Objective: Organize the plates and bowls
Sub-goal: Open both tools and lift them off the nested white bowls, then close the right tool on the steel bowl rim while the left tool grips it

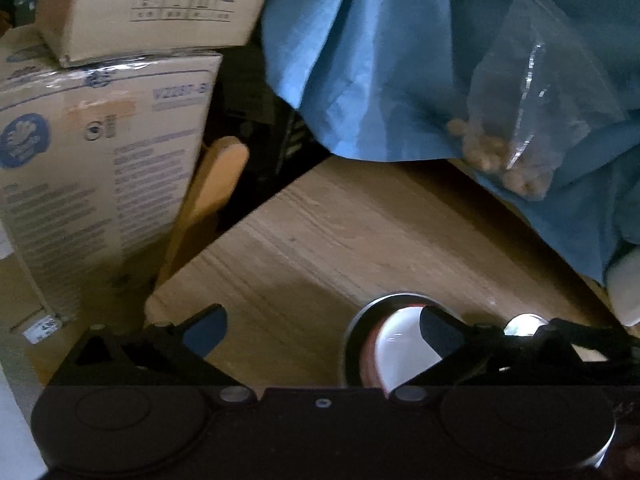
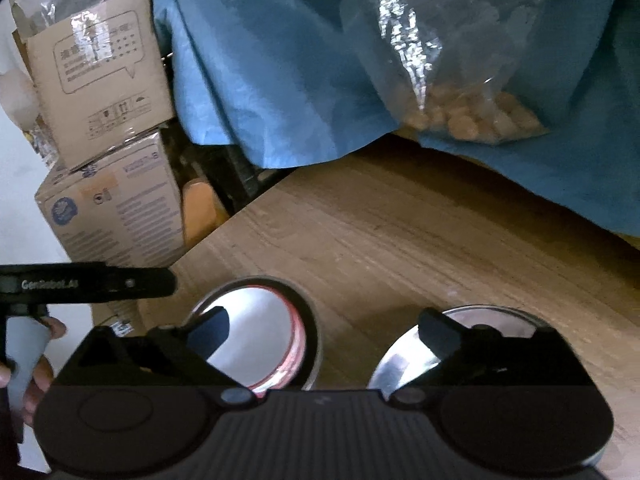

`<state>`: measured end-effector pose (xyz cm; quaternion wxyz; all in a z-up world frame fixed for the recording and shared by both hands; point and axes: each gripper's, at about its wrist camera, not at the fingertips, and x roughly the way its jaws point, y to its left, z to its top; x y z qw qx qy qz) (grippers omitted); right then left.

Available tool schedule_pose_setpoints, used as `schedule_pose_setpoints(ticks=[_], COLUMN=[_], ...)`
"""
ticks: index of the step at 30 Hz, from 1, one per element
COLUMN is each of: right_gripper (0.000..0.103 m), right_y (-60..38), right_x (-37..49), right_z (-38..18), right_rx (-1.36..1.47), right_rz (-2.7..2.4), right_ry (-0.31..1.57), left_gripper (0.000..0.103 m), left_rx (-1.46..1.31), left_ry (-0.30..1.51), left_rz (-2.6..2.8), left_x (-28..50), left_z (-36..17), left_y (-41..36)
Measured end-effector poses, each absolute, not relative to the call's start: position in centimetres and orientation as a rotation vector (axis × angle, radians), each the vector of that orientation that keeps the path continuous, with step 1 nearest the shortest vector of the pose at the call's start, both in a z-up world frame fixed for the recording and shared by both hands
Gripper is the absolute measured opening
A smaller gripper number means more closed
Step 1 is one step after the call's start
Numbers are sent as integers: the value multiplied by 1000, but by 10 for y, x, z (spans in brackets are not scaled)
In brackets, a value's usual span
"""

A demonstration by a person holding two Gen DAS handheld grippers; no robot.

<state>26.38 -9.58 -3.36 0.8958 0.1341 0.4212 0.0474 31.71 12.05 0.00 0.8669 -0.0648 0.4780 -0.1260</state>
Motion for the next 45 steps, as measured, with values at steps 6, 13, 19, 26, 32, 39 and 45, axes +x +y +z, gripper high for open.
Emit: schedule_pose_setpoints(ticks=[6, 13, 19, 26, 32, 39, 45], right_gripper=[103, 103, 103, 103, 103, 103, 98], right_y=[-100, -100, -95, -83, -66, -59, -48], right_x=[261, 260, 261, 261, 261, 266, 263], right_z=[-36, -43, -47, -50, -53, -56, -59], right_rx=[193, 115, 69, -17, -152, -235, -361], right_rz=[28, -5, 7, 41, 78, 112, 151], right_ry=[870, 900, 932, 953, 941, 931, 874], left_gripper=[102, 102, 102, 102, 102, 102, 101], left_rx=[-113, -72, -29, -1, 37, 88, 129], left_ry=[1039, 1095, 1145, 1170, 1176, 1193, 1208], left_rz=[-233, -229, -234, -236, -227, -202, -184], left_x=[315, 309, 309, 309, 312, 317, 318], left_z=[-10, -24, -31, -38, -41, -45, -48], left_y=[135, 139, 133, 122, 112, 106, 102])
